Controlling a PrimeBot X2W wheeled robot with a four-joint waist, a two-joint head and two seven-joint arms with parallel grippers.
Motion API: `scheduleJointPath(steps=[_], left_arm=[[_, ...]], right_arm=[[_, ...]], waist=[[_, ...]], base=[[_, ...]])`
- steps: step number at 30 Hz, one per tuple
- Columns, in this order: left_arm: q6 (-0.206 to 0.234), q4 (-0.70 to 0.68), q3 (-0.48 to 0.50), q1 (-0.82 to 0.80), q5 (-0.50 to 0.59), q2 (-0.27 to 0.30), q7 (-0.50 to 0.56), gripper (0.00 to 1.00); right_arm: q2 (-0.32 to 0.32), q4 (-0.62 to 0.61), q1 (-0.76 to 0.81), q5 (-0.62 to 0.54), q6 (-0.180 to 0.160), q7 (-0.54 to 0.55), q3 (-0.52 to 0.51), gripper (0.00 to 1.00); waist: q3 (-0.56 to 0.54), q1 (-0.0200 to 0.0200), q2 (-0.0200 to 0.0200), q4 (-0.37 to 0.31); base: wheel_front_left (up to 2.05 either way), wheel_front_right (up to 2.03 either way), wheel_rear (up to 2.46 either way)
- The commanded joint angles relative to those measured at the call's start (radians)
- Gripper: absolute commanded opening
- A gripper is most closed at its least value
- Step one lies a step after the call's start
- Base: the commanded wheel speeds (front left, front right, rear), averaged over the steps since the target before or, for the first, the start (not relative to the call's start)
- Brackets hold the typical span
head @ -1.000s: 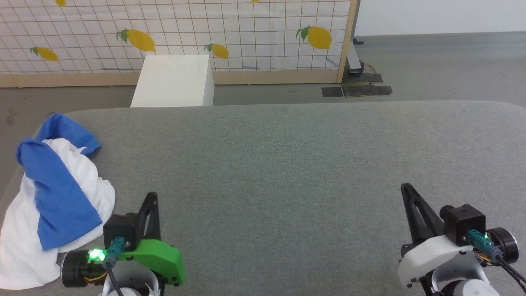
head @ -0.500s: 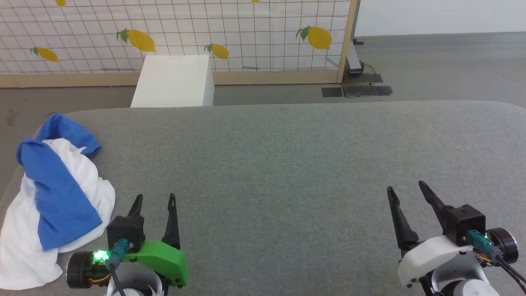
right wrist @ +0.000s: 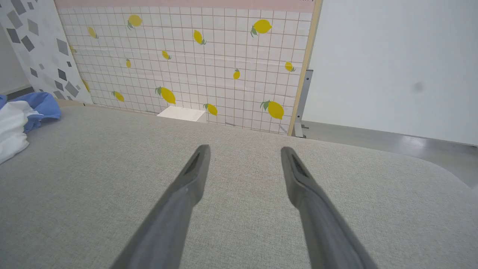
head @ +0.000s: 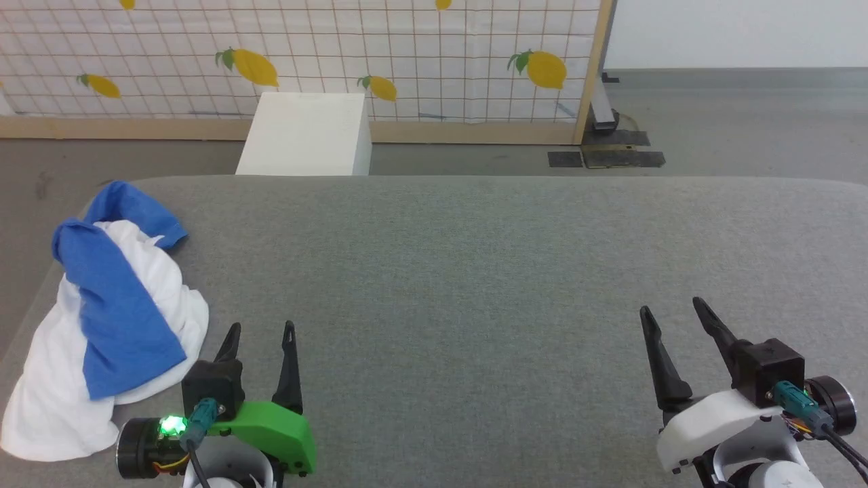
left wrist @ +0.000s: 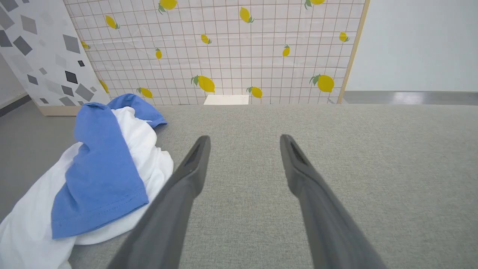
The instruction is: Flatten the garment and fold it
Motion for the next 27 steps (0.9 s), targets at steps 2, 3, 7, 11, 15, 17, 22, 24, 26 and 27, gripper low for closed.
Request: scheduleJointPath(steps=[2,3,7,11,15,17,22,24,26,27], left_arm=[[0.011,0.005,-0.002,-0.016,-0.013,0.007,-0.012,1.0],[0.013,0.005,-0.003,-0.016,-0.015,0.008,-0.015,1.0],[0.022,0.006,-0.004,-0.016,-0.021,0.013,-0.023,1.0],[0.03,0.006,-0.004,-0.015,-0.029,0.019,-0.031,1.0],[0.038,0.006,-0.005,-0.014,-0.037,0.023,-0.039,1.0],[0.043,0.005,-0.006,-0.012,-0.04,0.025,-0.043,1.0],[0.054,0.005,-0.009,-0.011,-0.049,0.03,-0.052,1.0],[0.059,0.004,-0.011,-0.01,-0.053,0.031,-0.056,1.0],[0.064,0.004,-0.012,-0.009,-0.057,0.033,-0.059,1.0],[0.066,0.004,-0.012,-0.009,-0.059,0.034,-0.061,1.0]], right_arm=[[0.0,0.004,-0.003,0.007,0.0,-0.011,0.0,1.0],[0.0,0.004,-0.003,0.008,0.0,-0.013,0.0,1.0],[0.0,0.005,-0.005,0.01,0.0,-0.02,0.001,1.0],[0.0,0.007,-0.007,0.013,0.0,-0.026,0.001,1.0],[0.0,0.011,-0.009,0.017,0.0,-0.032,0.002,1.0],[0.0,0.012,-0.011,0.019,0.0,-0.035,0.004,1.0],[0.0,0.016,-0.014,0.023,-0.001,-0.042,0.006,1.0],[0.0,0.018,-0.015,0.025,-0.001,-0.046,0.007,1.0],[0.0,0.019,-0.017,0.027,-0.001,-0.049,0.008,1.0],[0.0,0.02,-0.018,0.027,-0.001,-0.05,0.008,1.0]], waist=[[-0.003,0.0,-0.0001,0.022],[-0.003,0.0,-0.0001,0.03],[-0.003,0.0,-0.0001,0.062],[-0.003,0.0,-0.0001,0.097],[-0.003,0.0,-0.0001,0.135],[-0.003,0.0,-0.0001,0.156],[-0.001,0.0,-0.0001,0.206],[0.0,0.0,-0.0001,0.227],[0.0,0.0,-0.0001,0.248],[0.001,0.0,-0.0001,0.259]], base=[[0.0,0.0,0.0],[0.0,0.0,0.0],[0.0,0.0,0.0],[0.0,0.0,0.0],[0.0,0.0,0.0],[0.0,0.0,0.0],[0.0,0.0,0.0],[0.0,0.0,0.0],[0.0,0.0,0.0],[-0.09,-0.09,-0.09]])
